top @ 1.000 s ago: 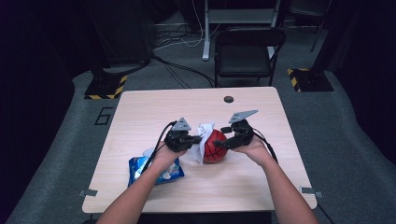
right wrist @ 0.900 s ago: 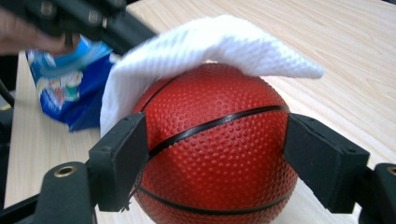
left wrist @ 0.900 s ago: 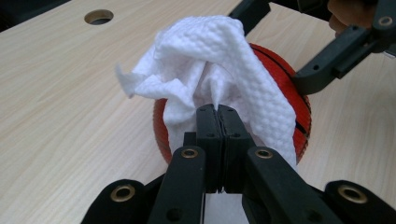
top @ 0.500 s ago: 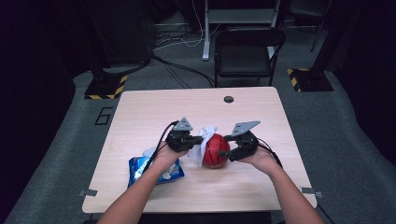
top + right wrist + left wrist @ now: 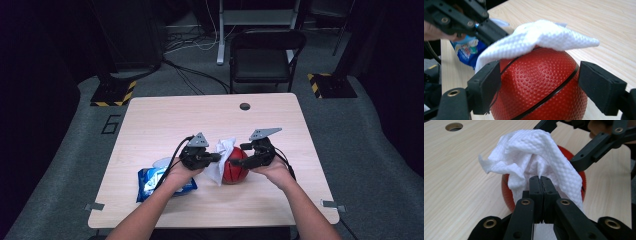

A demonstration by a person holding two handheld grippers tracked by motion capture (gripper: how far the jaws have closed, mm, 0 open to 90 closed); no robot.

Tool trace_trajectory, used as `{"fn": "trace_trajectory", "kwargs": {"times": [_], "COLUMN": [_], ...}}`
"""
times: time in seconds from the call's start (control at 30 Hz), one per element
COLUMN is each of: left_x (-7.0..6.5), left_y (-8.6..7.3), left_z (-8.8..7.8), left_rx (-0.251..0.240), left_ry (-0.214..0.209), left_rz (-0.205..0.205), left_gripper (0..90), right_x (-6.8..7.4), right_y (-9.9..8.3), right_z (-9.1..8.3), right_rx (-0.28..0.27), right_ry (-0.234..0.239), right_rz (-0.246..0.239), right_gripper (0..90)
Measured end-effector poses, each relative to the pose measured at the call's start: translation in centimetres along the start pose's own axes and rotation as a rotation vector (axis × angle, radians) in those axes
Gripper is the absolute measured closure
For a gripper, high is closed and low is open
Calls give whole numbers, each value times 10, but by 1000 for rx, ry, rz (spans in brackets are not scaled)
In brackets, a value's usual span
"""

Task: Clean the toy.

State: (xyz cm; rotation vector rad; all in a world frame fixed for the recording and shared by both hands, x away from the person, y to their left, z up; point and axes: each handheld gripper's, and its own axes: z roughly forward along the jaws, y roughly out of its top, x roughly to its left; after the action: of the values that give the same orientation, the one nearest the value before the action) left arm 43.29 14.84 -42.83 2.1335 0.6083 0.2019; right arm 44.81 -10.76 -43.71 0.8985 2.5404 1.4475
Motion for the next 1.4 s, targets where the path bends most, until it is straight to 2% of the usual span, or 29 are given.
{"fn": "trace_trajectory", "kwargs": {"times": [0.13,0.33,0.57,0.8,0.97,1.13,1.27,1.33,1.4], "left_x": [3,3,2,-1,-3,-6,-8,-10,-11], "left_y": [0,0,-2,-1,0,0,0,0,0], "left_z": [-1,5,9,15,21,25,27,26,25], "left_rx": [-6,16,17,18,39,40,31,36,37], "left_ry": [5,-8,-13,-16,-13,-15,-28,-24,-31], "left_rz": [-9,-7,-13,-16,-11,-14,-23,-17,-14], "left_gripper": [886,885,885,886,886,886,885,886,886], "right_x": [7,18,20,15,13,11,10,8,2], "right_y": [-4,-13,-21,-36,-44,-52,-59,-62,-64], "right_z": [-4,-11,-18,-28,-36,-42,-47,-49,-54], "right_rx": [17,21,24,-13,-3,0,-2,-17,-50], "right_ry": [-9,-33,-34,-22,-19,-13,-9,4,52], "right_rz": [-49,-135,-158,-145,-160,-170,-160,-135,-60], "right_gripper": [176,180,181,181,182,185,196,227,253]}}
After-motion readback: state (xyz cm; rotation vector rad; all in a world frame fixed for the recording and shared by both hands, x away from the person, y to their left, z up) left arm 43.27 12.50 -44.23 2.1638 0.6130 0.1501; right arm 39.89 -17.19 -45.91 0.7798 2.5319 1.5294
